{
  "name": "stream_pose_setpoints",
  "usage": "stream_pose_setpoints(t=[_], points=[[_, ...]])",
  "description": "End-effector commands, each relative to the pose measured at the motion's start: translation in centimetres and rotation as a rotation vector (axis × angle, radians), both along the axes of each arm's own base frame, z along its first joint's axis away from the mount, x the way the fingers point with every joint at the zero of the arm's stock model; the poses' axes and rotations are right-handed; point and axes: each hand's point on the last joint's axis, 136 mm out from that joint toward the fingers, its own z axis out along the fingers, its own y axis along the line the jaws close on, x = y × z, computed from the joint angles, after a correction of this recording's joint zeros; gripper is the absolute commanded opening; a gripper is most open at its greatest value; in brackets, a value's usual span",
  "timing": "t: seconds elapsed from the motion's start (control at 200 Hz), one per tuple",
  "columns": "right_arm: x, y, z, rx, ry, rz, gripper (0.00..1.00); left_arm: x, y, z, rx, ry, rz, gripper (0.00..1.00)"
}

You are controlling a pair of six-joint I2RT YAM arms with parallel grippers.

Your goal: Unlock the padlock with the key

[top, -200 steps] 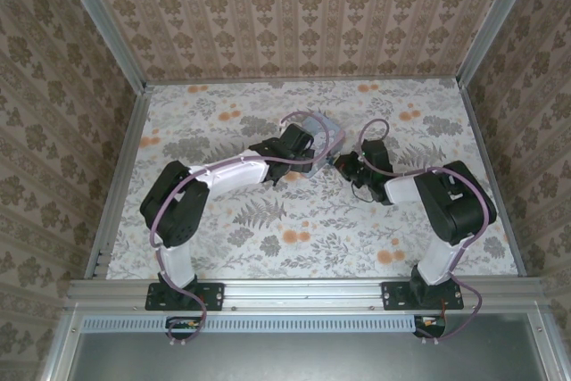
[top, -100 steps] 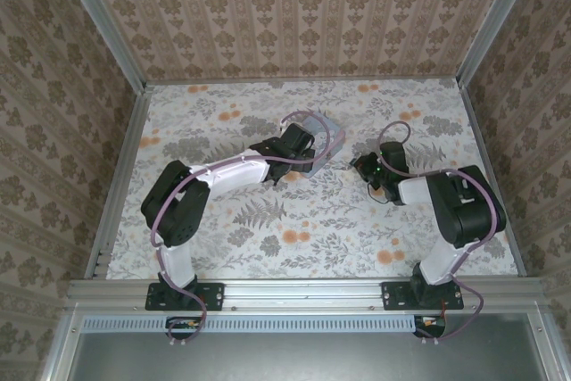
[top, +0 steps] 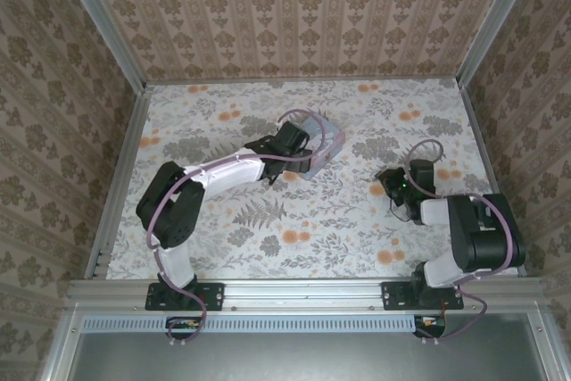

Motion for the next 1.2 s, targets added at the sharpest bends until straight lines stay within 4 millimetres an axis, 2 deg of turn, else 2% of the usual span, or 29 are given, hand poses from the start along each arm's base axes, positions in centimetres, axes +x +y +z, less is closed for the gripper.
stream_pose_setpoints(t=[0.0, 0.125, 0.22, 0.405, 0.475, 0.53, 0.625, 0.73, 0.86, 0.885, 0.975, 1.099, 1.194], points=[[-2.0, -1.2, 0.0, 0.02, 0.029, -0.023, 0.35, -2.0, 0.9, 0.2, -0.003, 0.07, -0.035, 1.0], [-3.3, -2.9, 1.7, 0.03, 0.014, -0.071, 0.54, -2.1, 0.5, 2.1, -0.075, 0.059, -0.043, 1.0], [-4.0, -3.9, 3.9, 0.013, -0.021, -0.101, 0.65, -2.1, 0.6, 3.8, -0.124, 0.046, -0.044, 1.0], [-4.6, -5.4, 9.9, -0.061, -0.13, -0.133, 0.85, -1.9, 2.3, 8.8, -0.211, -0.028, -0.032, 1.0], [-4.5, -5.8, 12.3, -0.097, -0.181, -0.132, 0.93, -1.7, 3.8, 10.9, -0.228, -0.072, -0.013, 1.0], [-4.2, -6.0, 14.0, -0.128, -0.216, -0.128, 0.95, -1.6, 5.2, 12.7, -0.235, -0.11, 0.001, 1.0], [-3.6, -6.3, 16.7, -0.184, -0.279, -0.111, 0.99, -1.3, 8.7, 15.4, -0.232, -0.189, 0.064, 1.0], [-3.3, -7.5, 18.5, -0.278, -0.275, -0.129, 0.99, -1.0, 13.0, 17.1, -0.22, -0.264, 0.147, 1.0], [-2.7, -9.3, 19.5, -0.444, -0.243, -0.158, 1.0, -0.7, 17.6, 18.0, -0.175, -0.358, 0.246, 1.0], [-2.5, -9.5, 19.7, -0.484, -0.237, -0.156, 1.0, -0.4, 19.2, 17.9, -0.159, -0.372, 0.286, 1.0], [-1.7, -10.0, 19.1, -0.643, -0.208, -0.144, 0.99, 0.0, 22.0, 17.6, -0.111, -0.458, 0.344, 1.0], [-0.1, -9.0, 17.8, -0.891, -0.25, -0.087, 1.0, 0.1, 24.2, 16.8, -0.07, -0.579, 0.369, 1.0], [0.6, -7.8, 16.9, -1.014, -0.325, -0.08, 1.0, 0.4, 25.9, 16.0, -0.027, -0.619, 0.413, 1.0]])
